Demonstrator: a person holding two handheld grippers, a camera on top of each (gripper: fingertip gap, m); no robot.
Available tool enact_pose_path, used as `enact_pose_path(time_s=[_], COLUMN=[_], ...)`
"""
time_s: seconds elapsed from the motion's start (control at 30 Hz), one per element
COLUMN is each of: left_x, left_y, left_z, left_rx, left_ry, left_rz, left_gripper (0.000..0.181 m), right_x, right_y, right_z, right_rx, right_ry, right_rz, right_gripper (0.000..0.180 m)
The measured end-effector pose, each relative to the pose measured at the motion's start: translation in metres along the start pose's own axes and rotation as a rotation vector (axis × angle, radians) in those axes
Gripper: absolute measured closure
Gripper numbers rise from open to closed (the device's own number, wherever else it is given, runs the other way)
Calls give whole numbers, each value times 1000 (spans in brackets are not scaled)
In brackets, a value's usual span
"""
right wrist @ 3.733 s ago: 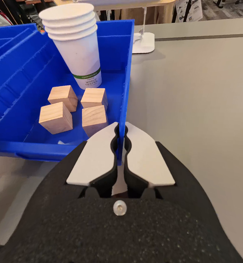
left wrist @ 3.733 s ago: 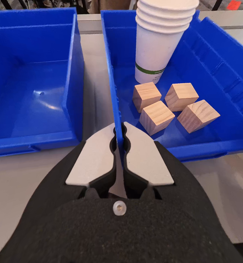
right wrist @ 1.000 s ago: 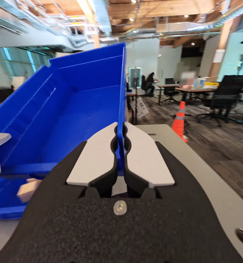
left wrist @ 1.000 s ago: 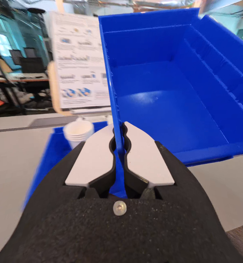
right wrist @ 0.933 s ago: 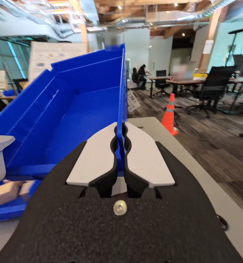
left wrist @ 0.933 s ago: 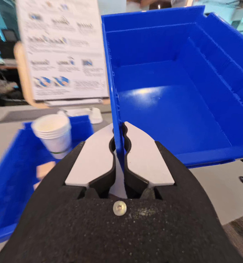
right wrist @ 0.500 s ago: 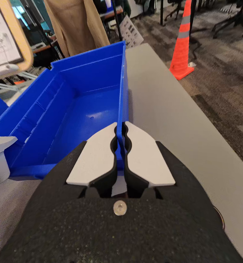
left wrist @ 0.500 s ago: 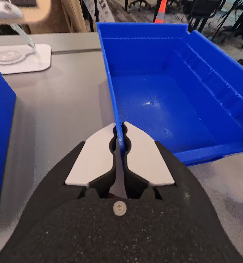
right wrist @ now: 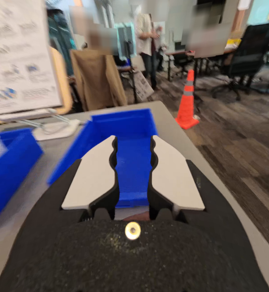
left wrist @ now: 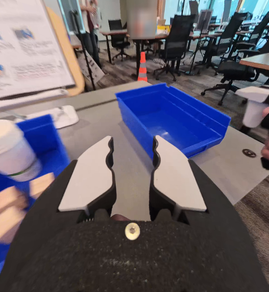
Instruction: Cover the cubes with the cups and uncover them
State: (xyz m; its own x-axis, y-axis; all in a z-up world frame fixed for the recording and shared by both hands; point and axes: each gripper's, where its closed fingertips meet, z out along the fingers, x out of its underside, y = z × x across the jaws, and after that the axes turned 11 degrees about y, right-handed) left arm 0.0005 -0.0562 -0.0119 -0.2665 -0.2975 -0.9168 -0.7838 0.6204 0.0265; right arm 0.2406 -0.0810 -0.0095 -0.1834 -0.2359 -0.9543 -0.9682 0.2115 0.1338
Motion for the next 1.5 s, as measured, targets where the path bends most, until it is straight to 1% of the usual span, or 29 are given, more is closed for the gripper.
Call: enact_pose_path(time_s=[0.07,0.1,0.17,0.23,0.3,0.33,0.37,0.43,0.5,0.57,0.6,0.63,0.7,0.73,0.77,0.83,0.97,1.03,1.13,1.23,1.37,1.5], left_x=[5,15,41,79,116,133,147,159,164,161,160,160,164,166,168,167,167,166,164,164,165,172], left_y=[56,87,149,208,245,260,271,283,286,288,288,286,279,273,273,279,280,286,305,334,384,438], left_z=[-37,-52,-74,-86,-88,-87,-85,-78,-68,-62,-58,-54,-47,-44,-43,-47,-50,-56,-72,-95,-127,-149], left_rx=[-59,-90,-158,-265,-288,-310,-323,-328,-315,-320,-324,-311,-277,-251,-269,-337,-364,-360,-377,-421,-453,-456], left_ry=[3,27,78,133,186,211,234,232,259,246,245,248,277,296,304,300,309,313,315,291,275,250], left_rz=[-1,-14,-47,-79,-151,-175,-193,-204,-178,-171,-171,-185,-220,-227,-233,-209,-195,-206,-211,-208,-207,-200], left_gripper=[134,132,130,125,125,124,123,125,117,119,121,123,133,152,165,178,178,178,179,179,179,178], right_x=[-16,-16,-1,38,85,103,116,128,142,148,145,144,145,146,146,146,146,143,141,141,136,139], right_y=[60,95,170,243,294,310,317,318,323,322,324,325,330,331,331,331,334,344,370,407,468,526], right_z=[-19,-25,-31,-25,-6,5,16,35,47,56,57,59,63,64,64,66,64,61,59,58,57,60], right_rx=[-115,-179,-327,-459,-459,-423,-358,-231,-207,-150,-145,-145,-144,-148,-152,-174,-144,-161,-194,-229,-284,-295], right_ry=[-54,-71,-82,-3,124,168,198,201,239,245,226,224,239,244,253,261,262,261,276,272,258,251], right_rz=[-29,-42,-16,8,-32,-80,-128,-153,-134,-193,-198,-198,-200,-186,-162,-109,-53,-32,-28,-40,-41,-60], right_gripper=[142,143,143,143,138,137,135,134,134,132,135,146,160,165,174,175,176,176,177,177,176,176])
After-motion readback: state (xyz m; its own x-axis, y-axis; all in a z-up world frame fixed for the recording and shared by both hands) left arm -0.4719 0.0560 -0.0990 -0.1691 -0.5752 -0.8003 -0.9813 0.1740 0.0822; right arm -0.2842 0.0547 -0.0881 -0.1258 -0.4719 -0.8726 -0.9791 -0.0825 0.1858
